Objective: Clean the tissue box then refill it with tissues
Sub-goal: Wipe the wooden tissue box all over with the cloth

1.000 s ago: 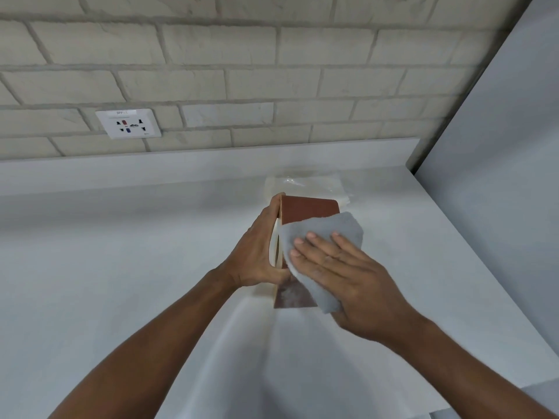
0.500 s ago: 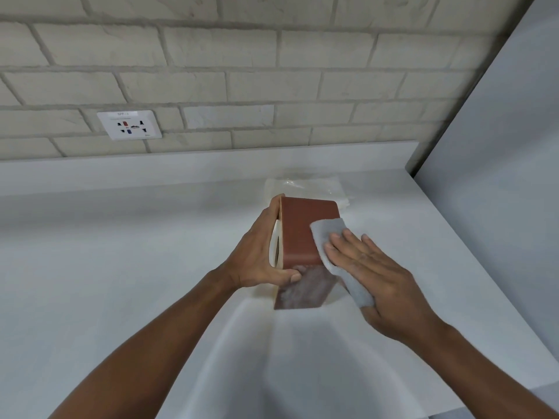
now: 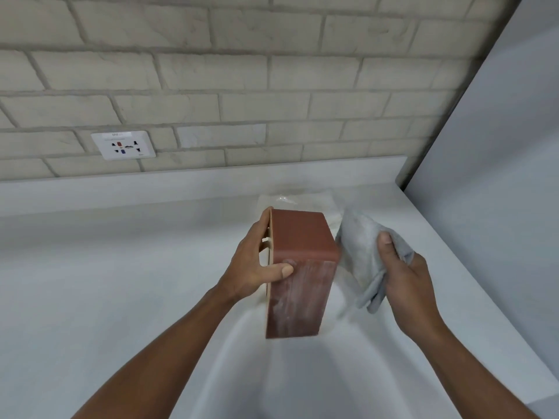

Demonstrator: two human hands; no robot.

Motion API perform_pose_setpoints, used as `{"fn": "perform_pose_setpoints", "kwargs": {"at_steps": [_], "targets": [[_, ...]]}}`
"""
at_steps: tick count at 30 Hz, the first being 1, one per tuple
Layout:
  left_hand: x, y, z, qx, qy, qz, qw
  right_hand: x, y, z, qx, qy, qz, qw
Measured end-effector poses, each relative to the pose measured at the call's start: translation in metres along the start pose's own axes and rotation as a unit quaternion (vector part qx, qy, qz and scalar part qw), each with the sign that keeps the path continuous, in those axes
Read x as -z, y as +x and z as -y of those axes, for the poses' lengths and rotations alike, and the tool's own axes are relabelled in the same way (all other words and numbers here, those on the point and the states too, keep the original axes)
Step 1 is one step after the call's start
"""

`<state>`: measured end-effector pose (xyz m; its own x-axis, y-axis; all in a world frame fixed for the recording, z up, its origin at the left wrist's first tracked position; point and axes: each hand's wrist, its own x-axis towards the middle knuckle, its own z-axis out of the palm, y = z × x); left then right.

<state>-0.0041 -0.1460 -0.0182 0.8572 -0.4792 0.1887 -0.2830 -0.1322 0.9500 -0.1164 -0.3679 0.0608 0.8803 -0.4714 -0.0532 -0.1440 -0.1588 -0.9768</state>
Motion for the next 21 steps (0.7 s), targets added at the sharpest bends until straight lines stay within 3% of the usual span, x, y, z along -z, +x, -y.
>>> {"fn": "perform_pose_setpoints", "kwargs": {"at_steps": [11, 21], "targets": [[0.000, 0.008, -0.013, 0.164, -0.140, 0.010, 0.976, -0.007, 0.014, 0.009, 0.040, -0.041, -0.005, 0.998], [0.000, 0.015, -0.006, 0.362, -0.134, 0.010, 0.922, -0.014, 0.018, 0.007, 0.073, -0.106, 0.028, 0.991]]}}
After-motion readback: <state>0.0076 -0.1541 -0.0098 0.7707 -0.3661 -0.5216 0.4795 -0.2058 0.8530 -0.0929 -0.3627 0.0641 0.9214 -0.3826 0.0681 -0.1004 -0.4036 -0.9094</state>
